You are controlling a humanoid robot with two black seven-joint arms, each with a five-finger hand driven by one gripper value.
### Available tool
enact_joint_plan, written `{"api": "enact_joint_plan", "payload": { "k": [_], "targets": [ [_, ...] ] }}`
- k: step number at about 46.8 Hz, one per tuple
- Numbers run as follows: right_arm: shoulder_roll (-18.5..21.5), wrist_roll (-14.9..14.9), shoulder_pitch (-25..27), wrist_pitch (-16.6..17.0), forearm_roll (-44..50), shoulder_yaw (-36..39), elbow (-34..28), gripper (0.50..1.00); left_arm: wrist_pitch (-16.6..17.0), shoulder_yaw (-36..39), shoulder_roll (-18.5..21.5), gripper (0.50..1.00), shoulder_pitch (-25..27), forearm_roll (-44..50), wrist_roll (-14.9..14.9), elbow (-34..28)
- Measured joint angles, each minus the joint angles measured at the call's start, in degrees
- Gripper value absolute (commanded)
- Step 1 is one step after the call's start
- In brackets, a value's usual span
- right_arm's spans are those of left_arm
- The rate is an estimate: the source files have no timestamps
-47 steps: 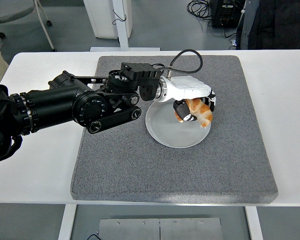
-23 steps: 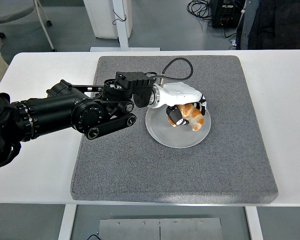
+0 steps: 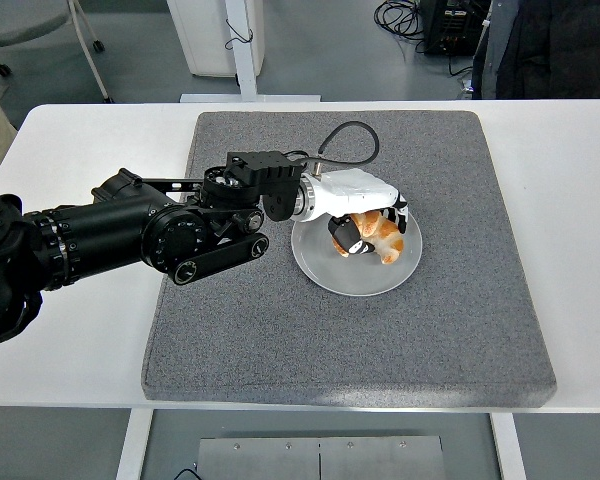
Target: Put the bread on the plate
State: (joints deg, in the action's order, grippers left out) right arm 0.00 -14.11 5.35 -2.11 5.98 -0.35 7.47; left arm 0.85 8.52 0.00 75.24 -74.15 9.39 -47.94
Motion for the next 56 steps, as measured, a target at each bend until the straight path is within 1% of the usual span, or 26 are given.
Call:
{"api": "enact_joint_plan", "payload": {
  "k": [21,23,24,25,26,27,28,29,32,34,40,49,56],
  "targets": [
    [0.0,-0.03,0.02,0.0,0.0,0.01,0.0,1.0,0.92,1.74,0.0,0.5,-1.0,0.52,0.14,0.16],
    [0.0,-0.03,0.02,0.0,0.0,0.01,0.0,1.0,0.92,1.74,0.0,0.778,-0.88,0.93,0.01,0.15],
    [0.0,-0.04,0.02,0.0,0.0,0.01,0.0,1.0,0.86,1.74,0.0,0.811,-0.77,1.09,-0.03,0.15],
    [0.0,-0.04,0.02,0.0,0.0,0.02,0.0,1.0,0.64,1.63,0.0,0.816,-0.68,1.2,-0.03,0.14],
    [0.0,-0.04,0.02,0.0,0.0,0.02,0.0,1.0,0.5,1.52,0.0,0.831,-0.6,1.43,-0.03,0.14],
    [0.0,-0.04,0.02,0.0,0.0,0.02,0.0,1.0,0.3,1.47,0.07,0.891,-0.51,1.77,-0.03,0.09],
    [0.0,-0.04,0.02,0.0,0.0,0.02,0.0,1.0,0.1,1.44,0.16,0.977,-0.35,2.32,-0.01,0.06],
    [0.0,-0.04,0.02,0.0,0.0,0.02,0.0,1.0,-0.14,1.43,0.29,0.995,-0.25,2.92,0.05,0.05],
    [0.0,-0.04,0.02,0.0,0.0,0.02,0.0,1.0,-1.13,1.37,0.82,0.995,0.06,4.87,0.6,-0.03],
    [0.0,-0.05,0.02,0.0,0.0,0.02,0.0,1.0,-1.84,1.36,1.19,0.995,0.35,5.76,1.62,-0.09],
    [0.0,-0.04,0.0,0.0,0.0,0.02,0.0,1.0,-2.49,1.37,1.74,0.995,1.15,6.13,3.9,-0.35],
    [0.0,0.0,0.02,0.0,0.0,0.0,0.0,1.0,-2.81,1.4,2.61,0.995,3.58,6.26,4.23,-0.84],
    [0.0,0.0,0.01,0.0,0.0,0.0,0.0,1.0,-4.82,1.11,3.1,0.995,6.2,8.34,4.24,-0.85]
  ]
}}
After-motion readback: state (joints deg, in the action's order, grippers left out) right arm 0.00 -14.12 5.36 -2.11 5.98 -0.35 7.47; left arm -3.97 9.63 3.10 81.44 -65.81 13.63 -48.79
